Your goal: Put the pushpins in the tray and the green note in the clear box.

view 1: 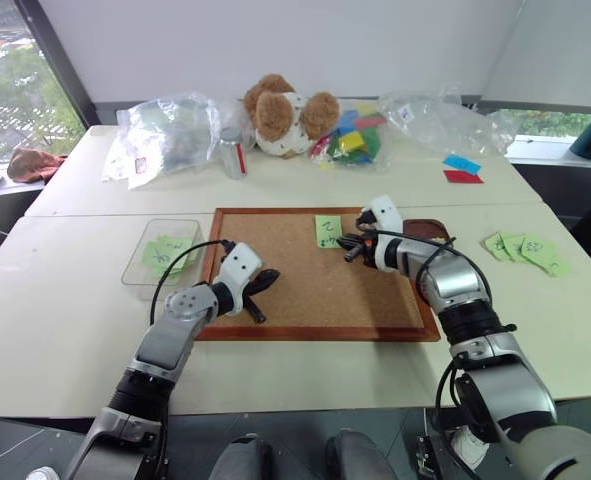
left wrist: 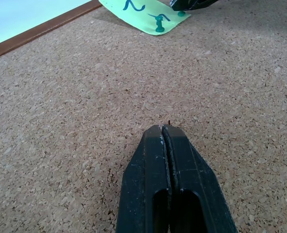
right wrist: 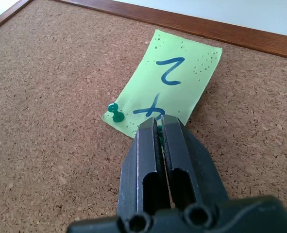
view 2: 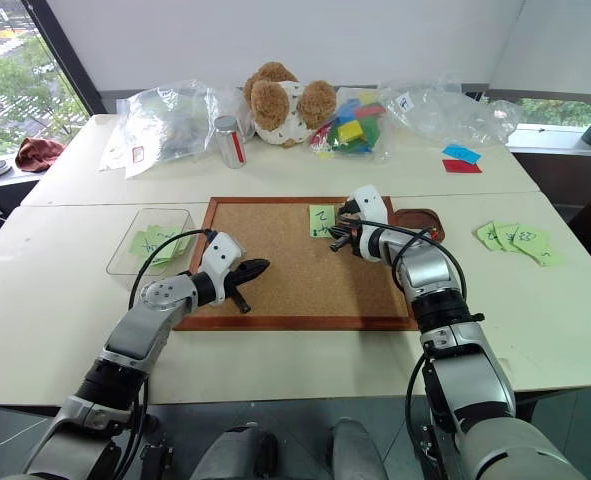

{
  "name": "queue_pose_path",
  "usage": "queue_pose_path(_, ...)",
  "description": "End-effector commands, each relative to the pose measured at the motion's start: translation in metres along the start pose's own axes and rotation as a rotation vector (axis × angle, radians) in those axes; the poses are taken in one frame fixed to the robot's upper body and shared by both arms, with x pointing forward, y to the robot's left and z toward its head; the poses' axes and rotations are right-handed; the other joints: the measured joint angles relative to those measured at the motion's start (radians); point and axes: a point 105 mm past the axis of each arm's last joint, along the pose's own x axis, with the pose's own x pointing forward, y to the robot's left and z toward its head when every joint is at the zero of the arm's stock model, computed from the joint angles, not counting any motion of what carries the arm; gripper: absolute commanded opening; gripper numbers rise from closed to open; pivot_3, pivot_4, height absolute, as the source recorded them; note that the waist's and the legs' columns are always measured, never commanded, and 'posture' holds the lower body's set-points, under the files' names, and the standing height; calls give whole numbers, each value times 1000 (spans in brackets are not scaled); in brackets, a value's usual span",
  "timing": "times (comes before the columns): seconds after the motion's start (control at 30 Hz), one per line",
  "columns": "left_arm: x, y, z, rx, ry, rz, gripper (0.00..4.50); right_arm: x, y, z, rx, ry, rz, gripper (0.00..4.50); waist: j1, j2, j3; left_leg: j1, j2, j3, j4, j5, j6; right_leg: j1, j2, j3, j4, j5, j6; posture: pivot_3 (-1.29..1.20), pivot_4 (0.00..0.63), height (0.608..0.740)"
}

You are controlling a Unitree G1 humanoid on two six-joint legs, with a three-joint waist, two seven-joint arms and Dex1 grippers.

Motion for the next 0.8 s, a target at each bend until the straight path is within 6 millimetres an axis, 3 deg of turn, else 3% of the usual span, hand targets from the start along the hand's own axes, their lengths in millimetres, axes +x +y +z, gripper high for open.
queue_pose_path(0.03,-2,-8,-26,-34,96,-20,0,-21,-9,58,-33,-165,-29,24,1,0,0,0,0,0,0,0,0,0,0,0,0,0,0,0,150,740)
queue_pose_path(0.23,-1,-11,-29,-38,105,-29,0,-45,-20,83,-42,-213,-78,24,1,0,0,0,0,0,-1,0,0,0,0,0,-1,0,0,0,150,740)
queue_pose_path(0.37,0,-11,-29,-36,106,-31,0,-60,-33,86,-52,-217,-136,24,1,0,0,0,0,0,-1,0,0,0,0,0,-1,0,0,0,150,740)
queue_pose_path(0.5,0,-11,-28,-35,104,-32,0,-76,-61,69,-23,-191,-244,24,2,0,0,0,0,0,-1,-1,1,0,0,0,-1,0,0,0,150,740)
queue_pose_path(0.63,1,-11,-28,-35,103,-35,0,-91,-100,31,18,-101,-384,24,2,0,0,0,0,0,-1,-1,1,1,0,0,-2,0,0,0,150,740)
queue_pose_path(0.8,2,-11,-28,-35,102,-38,0,-88,-111,3,74,-51,-396,24,0,1,0,1,0,0,-1,-1,1,2,-1,0,-2,0,0,0,150,740)
